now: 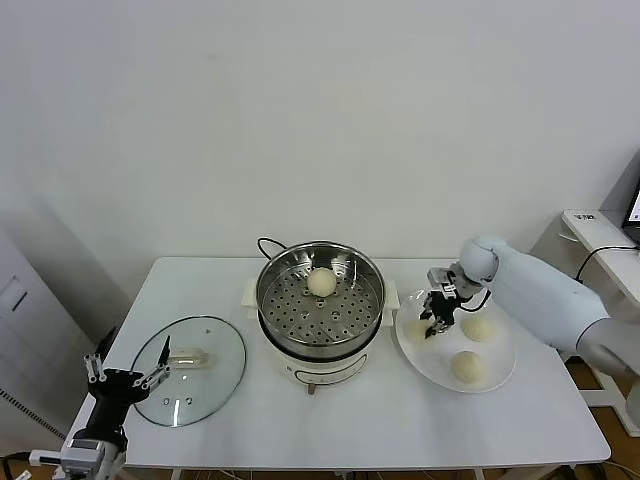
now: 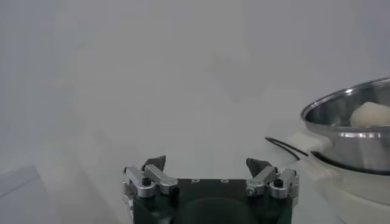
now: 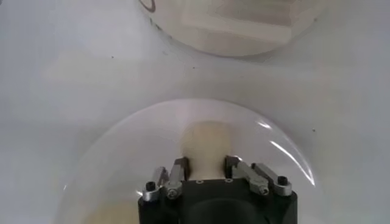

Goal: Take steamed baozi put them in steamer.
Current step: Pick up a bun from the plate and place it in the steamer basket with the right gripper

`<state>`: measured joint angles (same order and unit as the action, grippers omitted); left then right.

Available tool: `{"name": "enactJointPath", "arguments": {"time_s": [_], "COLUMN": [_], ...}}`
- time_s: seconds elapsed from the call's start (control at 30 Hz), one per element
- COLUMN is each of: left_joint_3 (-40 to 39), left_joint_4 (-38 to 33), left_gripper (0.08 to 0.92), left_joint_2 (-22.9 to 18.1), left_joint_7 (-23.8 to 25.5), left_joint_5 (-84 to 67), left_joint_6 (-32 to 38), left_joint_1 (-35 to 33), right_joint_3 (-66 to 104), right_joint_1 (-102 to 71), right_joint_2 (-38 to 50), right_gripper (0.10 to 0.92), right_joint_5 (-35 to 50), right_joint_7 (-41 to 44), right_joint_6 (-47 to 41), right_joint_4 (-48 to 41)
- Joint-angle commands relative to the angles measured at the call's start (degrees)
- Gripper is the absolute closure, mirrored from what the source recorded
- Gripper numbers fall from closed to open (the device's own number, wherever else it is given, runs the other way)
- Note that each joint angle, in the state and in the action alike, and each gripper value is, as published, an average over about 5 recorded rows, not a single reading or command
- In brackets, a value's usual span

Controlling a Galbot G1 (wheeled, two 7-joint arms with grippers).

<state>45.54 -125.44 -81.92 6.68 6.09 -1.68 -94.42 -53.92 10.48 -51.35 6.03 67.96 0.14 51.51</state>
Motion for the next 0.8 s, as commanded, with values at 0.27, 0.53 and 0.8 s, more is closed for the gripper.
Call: {"name": "enactJointPath", "arguments": {"time_s": [0.27,0.53,0.8], "left_joint_3": [-0.28,-0.53,-0.53], "left_joint_4": [-0.48,-0.76,-1.14], "left_gripper": [0.177,0.177,0.177], "left_joint_2": [-0.03,-0.37,-0.62], "left_joint_7": [-0.03,-0.01,0.04], "left_joint_5": [-0.10,-0.10,-0.16], "left_joint_6": [-0.26,-0.29,-0.18], "left_joint_1": [0.70,1.01,0.62], "right_joint_3": [-22.78,-24.31,-21.28], "right_joint_1": [33.89,35.49,22.79], "right_joint_2": [-0.07,-3.90,-13.38], "right_gripper": [0.686,0.689,0.663], "right_joint_5": [30.66,39.12,37.05], "right_joint_7": [4.17,-0.86,-13.68], "right_joint_6": [-4.15,-16.38,-26.16], "right_joint_4": [4.40,18.98,24.47]}}
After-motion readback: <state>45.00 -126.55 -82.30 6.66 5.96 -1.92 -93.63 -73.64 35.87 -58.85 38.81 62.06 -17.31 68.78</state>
